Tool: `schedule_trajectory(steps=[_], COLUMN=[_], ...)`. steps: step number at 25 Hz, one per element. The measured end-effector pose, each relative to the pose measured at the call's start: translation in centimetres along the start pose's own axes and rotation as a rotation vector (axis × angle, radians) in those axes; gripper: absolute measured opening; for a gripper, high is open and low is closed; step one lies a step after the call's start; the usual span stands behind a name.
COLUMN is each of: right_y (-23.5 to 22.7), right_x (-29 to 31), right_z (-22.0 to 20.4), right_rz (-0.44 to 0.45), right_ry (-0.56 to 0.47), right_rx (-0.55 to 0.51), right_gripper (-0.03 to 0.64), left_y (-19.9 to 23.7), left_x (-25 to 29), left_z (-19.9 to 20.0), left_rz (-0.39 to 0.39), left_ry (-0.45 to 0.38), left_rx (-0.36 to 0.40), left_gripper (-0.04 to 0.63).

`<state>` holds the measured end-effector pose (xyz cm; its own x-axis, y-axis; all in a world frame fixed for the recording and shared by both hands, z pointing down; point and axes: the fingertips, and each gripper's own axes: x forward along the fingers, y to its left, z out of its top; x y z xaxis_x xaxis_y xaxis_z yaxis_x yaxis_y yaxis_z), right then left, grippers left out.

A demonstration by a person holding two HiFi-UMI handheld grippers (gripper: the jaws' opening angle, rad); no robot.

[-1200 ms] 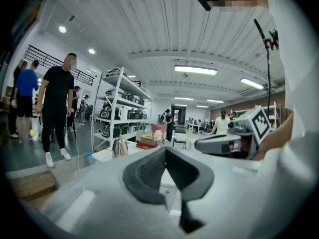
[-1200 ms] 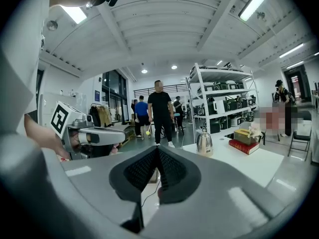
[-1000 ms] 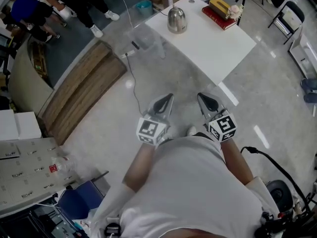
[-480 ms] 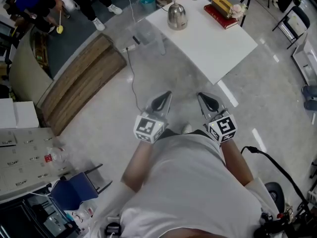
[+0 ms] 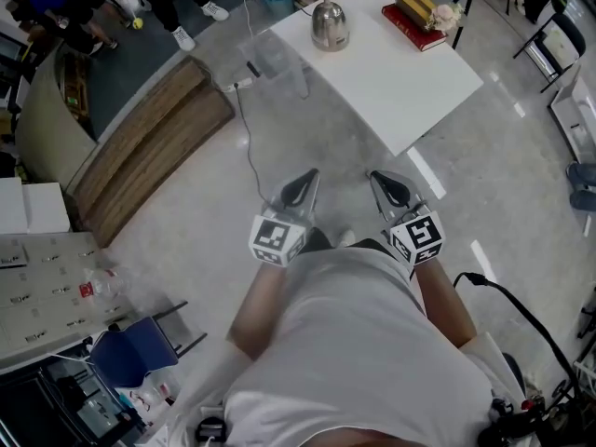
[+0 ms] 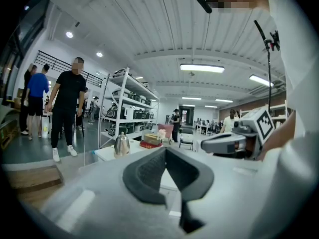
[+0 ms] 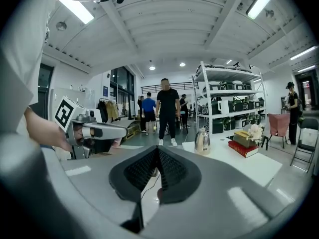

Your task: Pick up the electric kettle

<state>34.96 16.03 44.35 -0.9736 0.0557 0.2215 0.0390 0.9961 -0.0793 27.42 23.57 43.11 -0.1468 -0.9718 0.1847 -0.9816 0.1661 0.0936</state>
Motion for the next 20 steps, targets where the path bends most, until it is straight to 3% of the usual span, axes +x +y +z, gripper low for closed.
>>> schedule_trajectory(steps=[20], right_y=[-3.6], right_x=[7.7], right_z=[1.3], right_rz=[-0.048], right_ry=[0.022], right_rx=[0.039], right_gripper=[0.003], left_y=[7.5], left_x=[5.3], left_z=[1.5], left_rz=[-0.073], left_ry=[0.035], left_rx=[0.02], left_gripper=[0.002])
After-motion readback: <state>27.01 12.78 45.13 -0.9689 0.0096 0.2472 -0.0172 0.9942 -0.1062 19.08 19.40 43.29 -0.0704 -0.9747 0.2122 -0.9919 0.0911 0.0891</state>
